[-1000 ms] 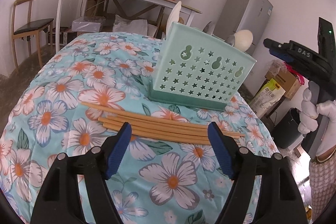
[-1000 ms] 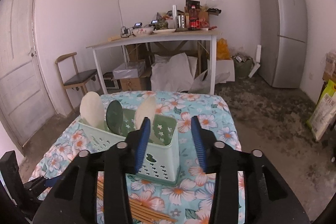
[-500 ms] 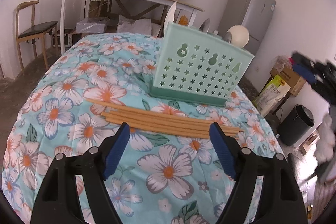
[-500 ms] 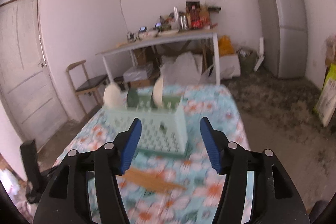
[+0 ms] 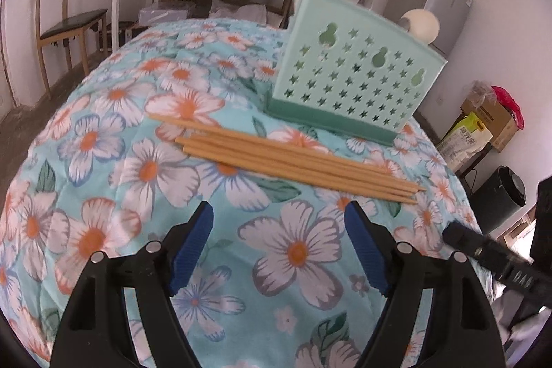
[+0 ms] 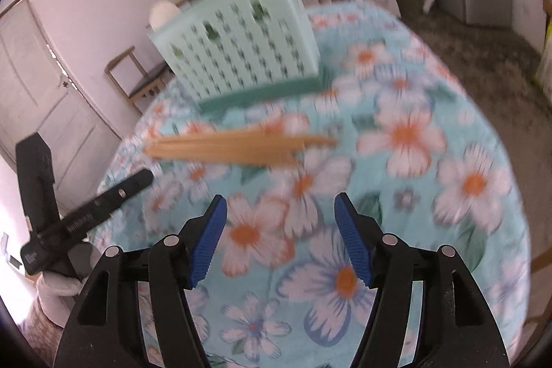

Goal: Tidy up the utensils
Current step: 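Move the left tool down to the wooden chopsticks on the table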

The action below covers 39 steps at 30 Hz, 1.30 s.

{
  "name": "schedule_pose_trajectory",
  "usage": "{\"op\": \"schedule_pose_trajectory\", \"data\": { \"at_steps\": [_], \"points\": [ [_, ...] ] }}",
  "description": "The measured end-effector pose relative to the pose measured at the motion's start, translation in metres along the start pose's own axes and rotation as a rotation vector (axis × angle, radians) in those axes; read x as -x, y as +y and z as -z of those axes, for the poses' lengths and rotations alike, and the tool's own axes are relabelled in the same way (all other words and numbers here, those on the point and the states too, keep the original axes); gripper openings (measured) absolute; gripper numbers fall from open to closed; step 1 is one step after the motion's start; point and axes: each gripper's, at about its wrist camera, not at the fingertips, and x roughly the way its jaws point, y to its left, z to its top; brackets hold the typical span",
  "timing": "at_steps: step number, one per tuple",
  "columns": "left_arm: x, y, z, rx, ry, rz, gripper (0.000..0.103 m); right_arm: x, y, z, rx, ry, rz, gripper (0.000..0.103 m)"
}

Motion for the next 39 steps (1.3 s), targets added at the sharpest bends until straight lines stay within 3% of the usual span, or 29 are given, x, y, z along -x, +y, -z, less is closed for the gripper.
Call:
{"op": "schedule_pose_trajectory", "data": {
  "at_steps": [9,18,22,29,35,39],
  "points": [
    [-0.008,0.006,0.010,0.030,0.007,0.011,0.077,-0.002,-0.004,0.013,-0.016,-0.021,-0.018,0.068],
    [-0.009,0.013,0.005,0.051,0.031,0.066,0.078,-0.003,0.002,0.020,0.026,-0.041,-0.001,0.080],
    [-0.004,0.019,0.010,0.108,-0.004,0.084,0.078,-0.003,0.003,0.020,0.033,-0.029,-0.009,0.086],
    [0.003,0.023,0.010,0.165,-0.044,0.097,0.077,-0.003,0.004,0.022,0.046,-0.025,-0.020,0.086],
    [0.003,0.044,-0.002,0.251,-0.050,0.162,0.056,-0.002,0.003,0.022,0.047,-0.025,-0.016,0.086],
    [-0.009,0.068,-0.008,0.413,-0.018,0.278,0.044,-0.003,0.006,0.022,0.051,-0.022,-0.003,0.088]
  ]
}}
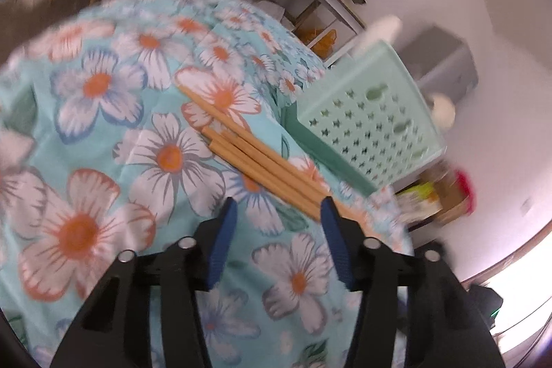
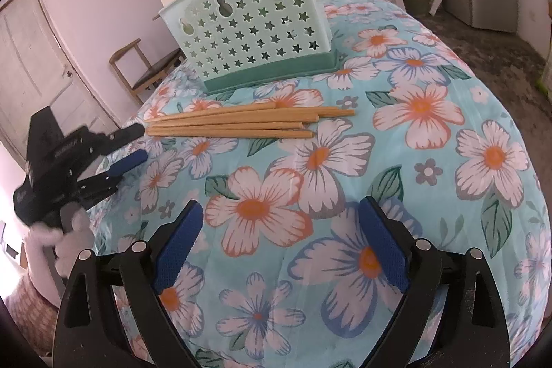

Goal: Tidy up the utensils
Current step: 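Move the left tool down to the wooden chopsticks on the table, then grasp several wooden chopsticks with the left tool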

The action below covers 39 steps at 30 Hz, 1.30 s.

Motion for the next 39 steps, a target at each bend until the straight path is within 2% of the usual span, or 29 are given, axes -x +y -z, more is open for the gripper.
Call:
{"op": "schedule_pose_trajectory", "data": {
  "at_steps": [2,4,6,9,11,16,24,31,39],
  "points": [
    [-0.005,0.014,-0.006,0.124,0.015,0.079,0.040,-0.001,0.002,0.000,0.008,0.005,0.011,0.089],
    [-0.009,0.021,-0.009,0.199,0.024,0.123,0.036,-0.002,0.002,0.000,0.009,0.008,0.016,0.089],
    [-0.016,0.027,-0.012,0.273,0.033,0.150,0.032,-0.002,0.002,-0.001,0.006,0.009,0.017,0.089],
    [-0.023,0.035,-0.013,0.350,0.040,0.163,0.021,-0.003,0.002,-0.001,0.001,0.009,0.020,0.090],
    [-0.025,0.039,-0.013,0.384,0.040,0.160,0.012,-0.004,0.003,-0.001,0.004,0.011,0.024,0.090],
    [-0.025,0.042,-0.011,0.386,0.036,0.147,0.000,-0.004,0.003,-0.002,0.003,0.012,0.024,0.090],
    [-0.016,0.050,-0.008,0.410,0.042,0.165,0.000,-0.006,0.004,-0.002,0.012,0.014,0.035,0.090],
    [-0.022,0.058,-0.012,0.504,0.086,0.174,0.010,-0.007,0.004,-0.002,0.005,0.015,0.034,0.090],
    [-0.032,0.063,-0.017,0.611,0.086,0.154,0.010,-0.006,0.004,-0.003,-0.008,0.013,0.022,0.090]
  ]
}}
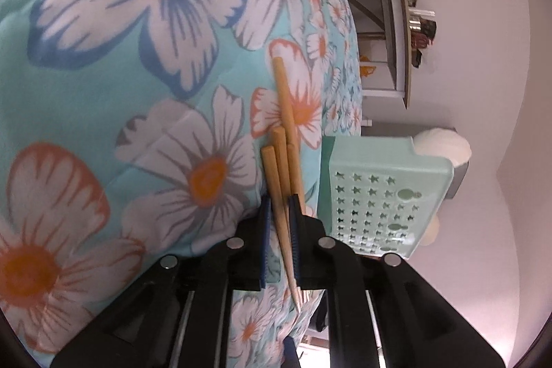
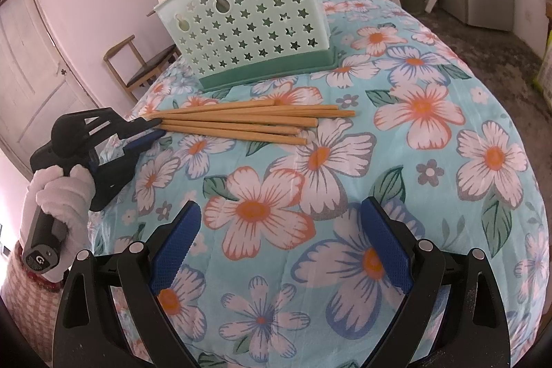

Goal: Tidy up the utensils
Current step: 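Grasp several wooden chopsticks with the left tool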

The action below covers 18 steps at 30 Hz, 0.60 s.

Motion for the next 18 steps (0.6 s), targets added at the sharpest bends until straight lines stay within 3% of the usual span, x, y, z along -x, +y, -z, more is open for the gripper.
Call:
{"op": "schedule_pose_trajectory", "data": {
  "at_steps": [5,18],
  "points": [
    [-0.002,0.002,-0.002,0.040,-0.023,-0.010,0.009,0.000,0.000,-0.001,0.000,0.000,-0.002,0.090],
    [0.020,-0.003,0.017,-0.024,-0.039,-0.078,0.008,0.001,-0.001,-0.002,-0.012,-0.001,-0.017,0.090]
  ]
}}
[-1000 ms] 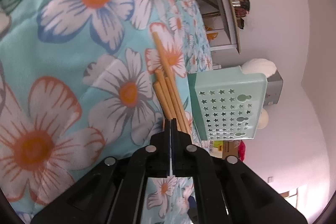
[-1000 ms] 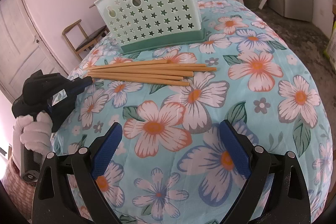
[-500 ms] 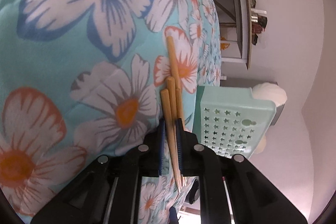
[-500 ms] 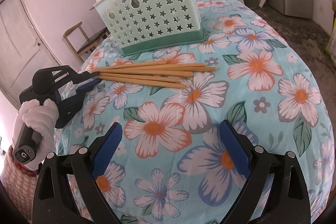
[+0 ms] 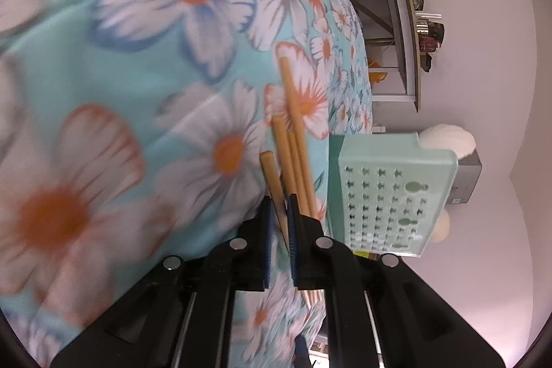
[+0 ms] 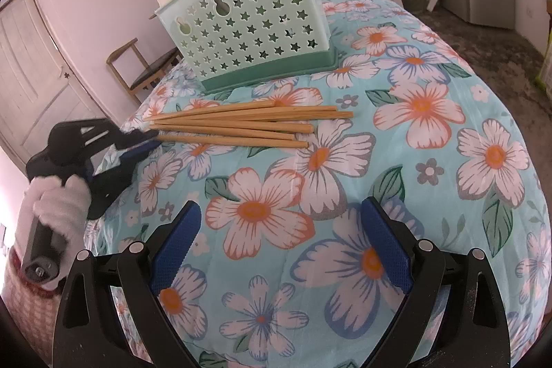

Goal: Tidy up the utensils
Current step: 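Grasp several wooden chopsticks with the left tool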

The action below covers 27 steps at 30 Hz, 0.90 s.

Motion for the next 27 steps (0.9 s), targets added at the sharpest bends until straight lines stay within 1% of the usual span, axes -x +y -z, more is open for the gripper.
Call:
{"op": "schedule_pose_trajectory", "data": {
  "at_steps": [5,19,21,25,27],
  "points": [
    [0.023,0.008,0.016,0.017,0.016,-0.024,0.009,0.000,0.000,-0.001,-0.004,0.000,-0.002,0.090],
    [0.016,0.022,0.003,0.125,0.069,-0.019,0.013,0.000,0.000,-0.001,-0.011,-0.004,-0.001,0.090],
    [0.015,0.022,0.002,0.145,0.074,-0.019,0.014,0.000,0.000,-0.001,-0.014,-0.003,-0.003,0.090],
    [0.014,0.020,-0.001,0.172,0.072,-0.022,0.020,0.000,0.000,-0.001,-0.018,-0.004,-0.008,0.090],
    [0.013,0.018,0.000,0.187,0.062,-0.030,0.020,0.000,0.000,-0.001,-0.018,-0.004,-0.007,0.090]
  ]
}}
